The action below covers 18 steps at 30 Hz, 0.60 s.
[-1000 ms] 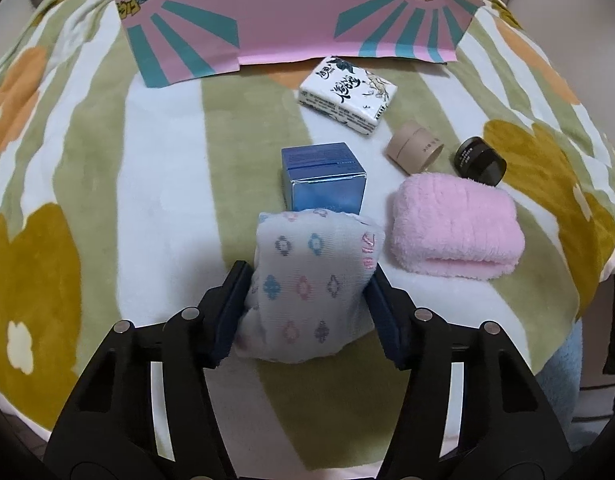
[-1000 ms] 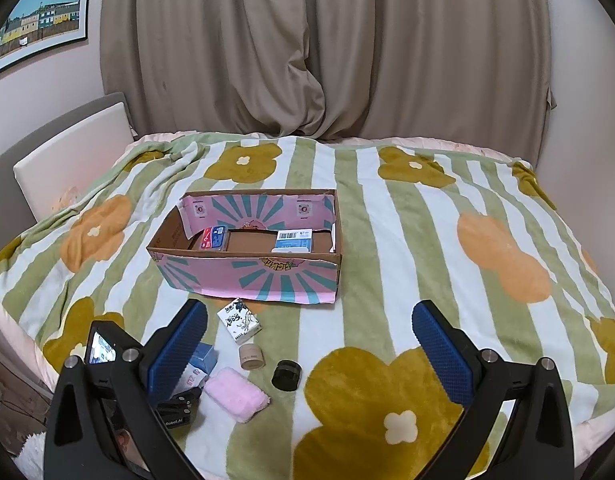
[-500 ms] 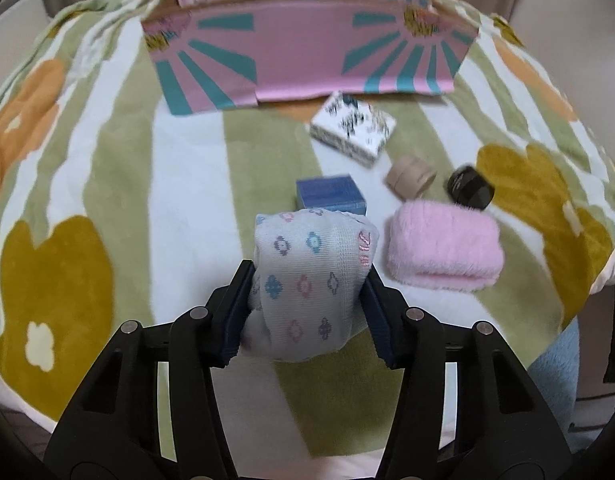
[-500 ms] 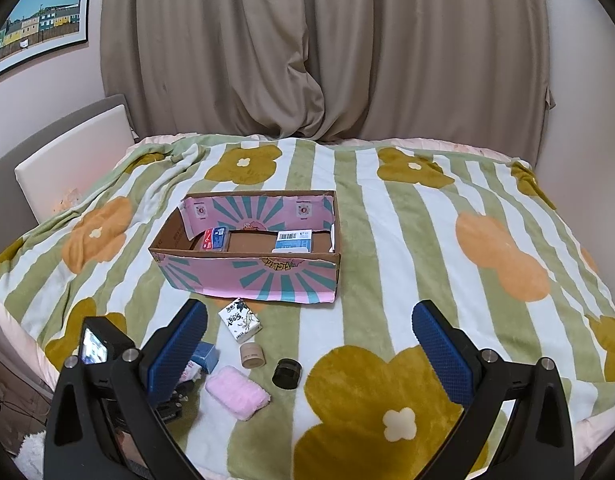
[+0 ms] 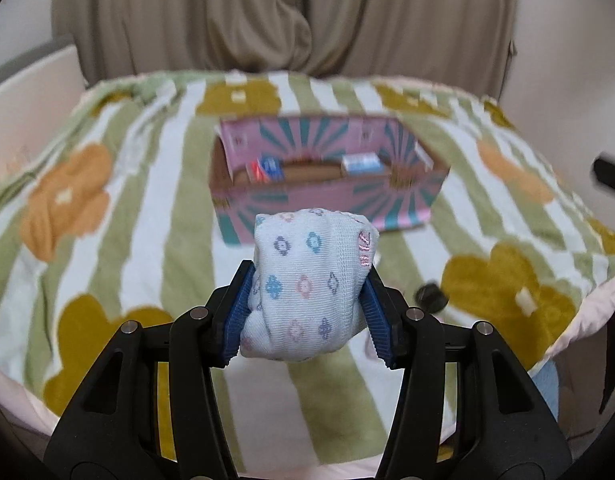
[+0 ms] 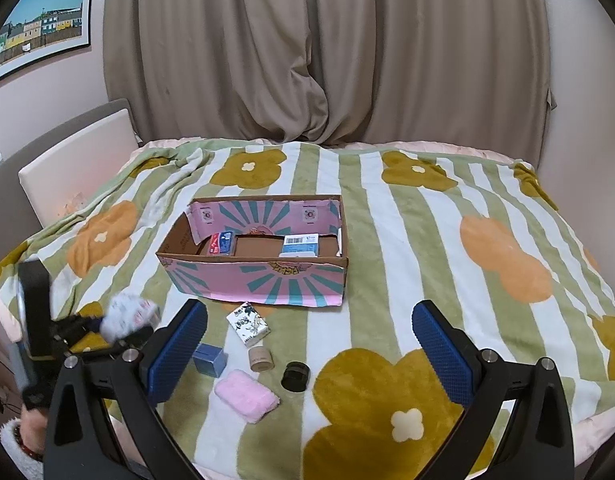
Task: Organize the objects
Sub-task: 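Grasp the white patterned sock bundle with the left gripper and lift it, then hold the sock bundle up while the right gripper grasps the beige jar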
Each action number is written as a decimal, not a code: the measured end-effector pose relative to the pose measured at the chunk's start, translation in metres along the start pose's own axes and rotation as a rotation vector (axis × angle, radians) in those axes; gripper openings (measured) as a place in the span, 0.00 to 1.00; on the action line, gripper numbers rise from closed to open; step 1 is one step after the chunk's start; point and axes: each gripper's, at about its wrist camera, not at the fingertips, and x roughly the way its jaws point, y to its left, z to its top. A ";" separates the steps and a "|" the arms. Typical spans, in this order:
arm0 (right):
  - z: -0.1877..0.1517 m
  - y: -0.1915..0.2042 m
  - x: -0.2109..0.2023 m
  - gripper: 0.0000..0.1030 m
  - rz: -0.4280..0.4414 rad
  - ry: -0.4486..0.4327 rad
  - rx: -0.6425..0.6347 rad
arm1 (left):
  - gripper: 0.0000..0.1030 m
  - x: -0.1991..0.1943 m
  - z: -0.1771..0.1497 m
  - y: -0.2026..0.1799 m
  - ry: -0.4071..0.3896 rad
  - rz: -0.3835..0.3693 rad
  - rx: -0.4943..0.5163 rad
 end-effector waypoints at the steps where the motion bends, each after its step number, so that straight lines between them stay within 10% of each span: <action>1: 0.001 0.001 -0.001 0.99 -0.001 -0.005 -0.002 | 0.47 -0.009 0.007 0.000 -0.026 0.002 -0.001; 18: 0.003 0.019 0.005 0.99 0.034 -0.021 -0.034 | 0.47 -0.070 0.052 -0.005 -0.173 0.047 -0.015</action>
